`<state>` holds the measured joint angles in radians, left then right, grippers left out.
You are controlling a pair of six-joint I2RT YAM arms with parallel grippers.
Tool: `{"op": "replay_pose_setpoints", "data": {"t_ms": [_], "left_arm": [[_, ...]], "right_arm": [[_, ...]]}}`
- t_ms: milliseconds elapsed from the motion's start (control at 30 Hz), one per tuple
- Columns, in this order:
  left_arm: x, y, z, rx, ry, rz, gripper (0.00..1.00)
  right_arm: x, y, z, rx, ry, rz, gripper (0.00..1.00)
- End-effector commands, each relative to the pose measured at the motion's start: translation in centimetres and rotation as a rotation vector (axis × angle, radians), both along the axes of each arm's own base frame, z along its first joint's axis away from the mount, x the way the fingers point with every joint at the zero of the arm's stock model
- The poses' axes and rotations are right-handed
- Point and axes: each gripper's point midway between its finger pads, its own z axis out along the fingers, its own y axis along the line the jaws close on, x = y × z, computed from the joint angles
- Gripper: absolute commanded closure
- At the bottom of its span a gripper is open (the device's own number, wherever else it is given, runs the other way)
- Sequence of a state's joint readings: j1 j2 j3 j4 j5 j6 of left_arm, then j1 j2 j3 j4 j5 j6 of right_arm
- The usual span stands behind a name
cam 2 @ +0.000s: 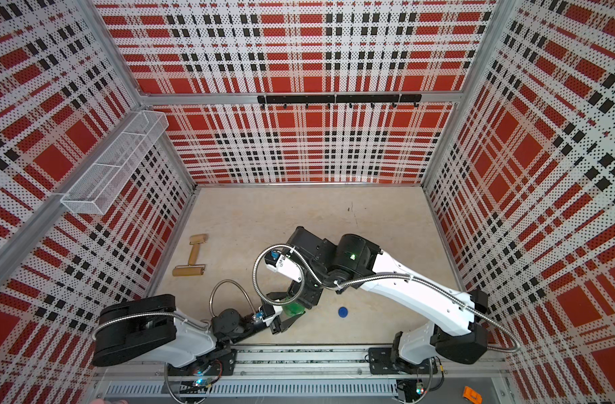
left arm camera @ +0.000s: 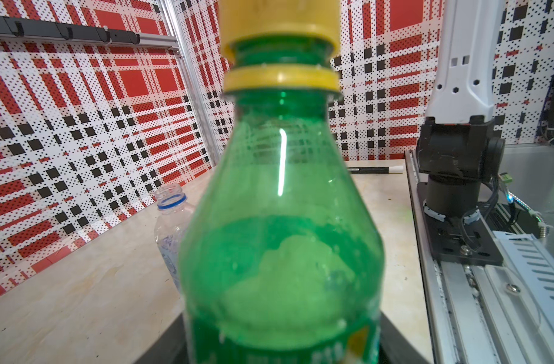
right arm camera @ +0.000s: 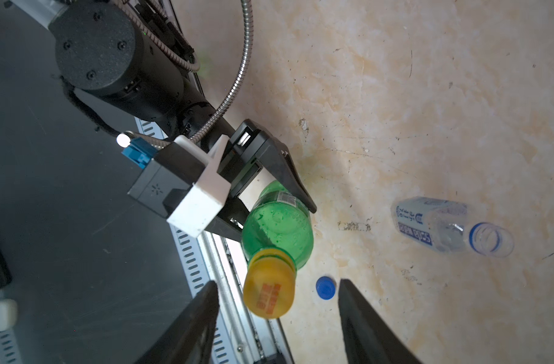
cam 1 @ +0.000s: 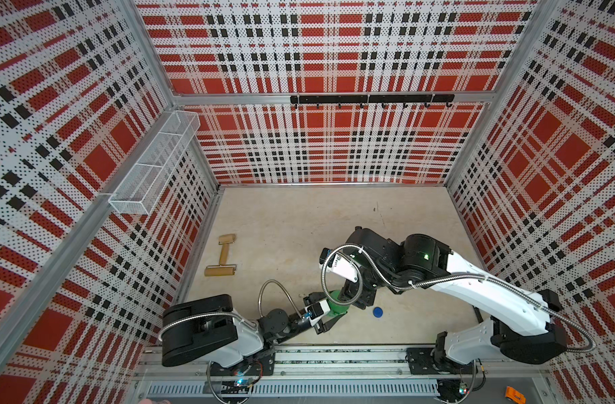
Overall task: Screw on the bottle caps
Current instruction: Screw the bottle cap onto the plastic bottle.
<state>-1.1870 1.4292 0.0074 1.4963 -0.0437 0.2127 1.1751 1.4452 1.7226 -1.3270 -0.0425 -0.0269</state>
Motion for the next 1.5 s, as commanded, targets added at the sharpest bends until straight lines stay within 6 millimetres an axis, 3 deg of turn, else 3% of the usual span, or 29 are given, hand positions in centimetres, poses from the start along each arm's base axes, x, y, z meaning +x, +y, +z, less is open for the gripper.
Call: {"op": "replay_pose_setpoints", "data": {"t_ms": [0, 167, 267, 433, 567, 633, 733, 867, 1000, 1467], "left_arm": [[-0.2, 0.1, 0.3, -0.025, 0.005, -0.023, 0.35], [0.0, -0.6, 0.1, -0.027, 0.031, -0.046, 0.35], [0.2, -1.1, 0.0, -0.032, 0.049, -0.058, 0.35], [0.5, -0.8, 0.8, -0.069, 0.066, -0.042, 0.34], [0.6, -0.3, 1.6, -0.100, 0.072, -0.030, 0.33], [0.5, -0.1, 1.9, -0.113, 0.075, -0.030, 0.33], [0.2, 0.0, 2.2, -0.126, 0.080, -0.043, 0.33], [0.2, 0.1, 2.0, -0.120, 0.081, -0.045, 0.33], [0.1, 0.0, 1.6, -0.109, 0.092, -0.052, 0.33], [0.1, -0.6, 0.7, -0.080, 0.104, -0.060, 0.33]], "right_arm": [[-0.4, -0.2, 1.2, 0.019, 0.021, -0.042, 0.33], [0.5, -0.6, 1.4, -0.001, 0.009, -0.123, 0.31], [0.9, 0.1, 2.1, 0.033, 0.020, -0.175, 0.23], [2.1, -0.3, 3.2, 0.122, 0.095, -0.292, 0.00], [2.8, -1.8, 2.8, 0.095, 0.150, -0.336, 0.00], [2.1, -2.0, 1.8, 0.049, 0.203, -0.318, 0.03], [0.7, -1.3, 1.2, 0.030, 0.288, -0.257, 0.14], [0.8, -1.5, 1.7, 0.022, 0.275, -0.259, 0.15], [1.0, -1.4, 0.7, -0.016, 0.294, -0.283, 0.16], [1.5, -0.9, -1.2, -0.114, 0.197, -0.283, 0.35]]}}
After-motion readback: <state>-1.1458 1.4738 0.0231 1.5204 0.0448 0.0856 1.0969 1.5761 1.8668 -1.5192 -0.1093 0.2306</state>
